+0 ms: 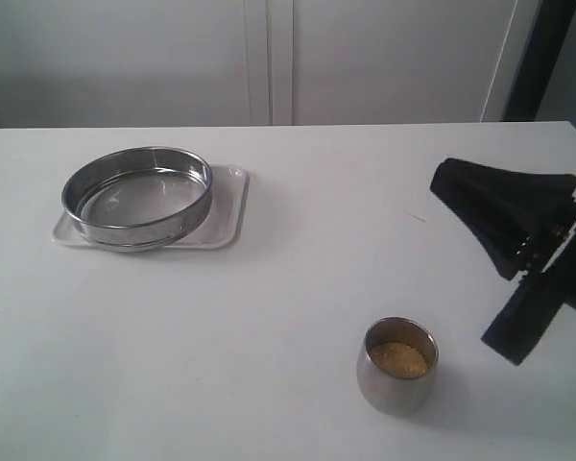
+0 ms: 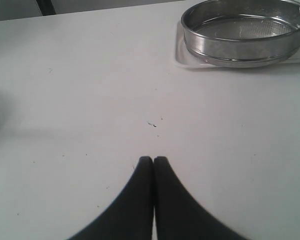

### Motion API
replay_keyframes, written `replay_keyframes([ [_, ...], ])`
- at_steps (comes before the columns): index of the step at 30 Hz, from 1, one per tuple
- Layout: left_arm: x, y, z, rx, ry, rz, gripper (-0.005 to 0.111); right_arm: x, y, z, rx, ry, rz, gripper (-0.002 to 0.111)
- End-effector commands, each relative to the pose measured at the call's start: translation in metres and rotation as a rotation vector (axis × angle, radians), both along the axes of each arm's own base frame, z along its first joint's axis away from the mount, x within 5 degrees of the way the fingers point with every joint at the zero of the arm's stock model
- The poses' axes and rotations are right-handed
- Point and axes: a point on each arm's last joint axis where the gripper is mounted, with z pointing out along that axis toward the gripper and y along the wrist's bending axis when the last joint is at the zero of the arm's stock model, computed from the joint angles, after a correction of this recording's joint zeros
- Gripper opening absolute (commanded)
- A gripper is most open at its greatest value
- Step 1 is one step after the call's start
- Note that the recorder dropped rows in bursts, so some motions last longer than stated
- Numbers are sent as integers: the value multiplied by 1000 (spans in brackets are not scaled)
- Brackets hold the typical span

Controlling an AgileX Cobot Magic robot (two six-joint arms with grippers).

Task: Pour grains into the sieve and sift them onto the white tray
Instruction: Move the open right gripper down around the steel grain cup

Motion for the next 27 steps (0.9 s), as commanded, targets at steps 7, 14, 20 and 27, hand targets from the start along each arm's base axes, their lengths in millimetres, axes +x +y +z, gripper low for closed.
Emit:
replay_keyframes([
  [7, 0, 0, 1, 0, -8, -5, 0, 3, 13, -14, -24, 64, 143, 0],
  [14, 0, 0, 1, 0, -8, -5, 0, 3, 21, -24, -67, 115, 192, 0],
  [20, 0, 0, 1, 0, -8, -5, 0, 5, 21, -26, -93, 98, 185, 15],
  [27, 0, 0, 1, 0, -8, -5, 0, 9, 18, -27, -91, 116, 127, 75],
])
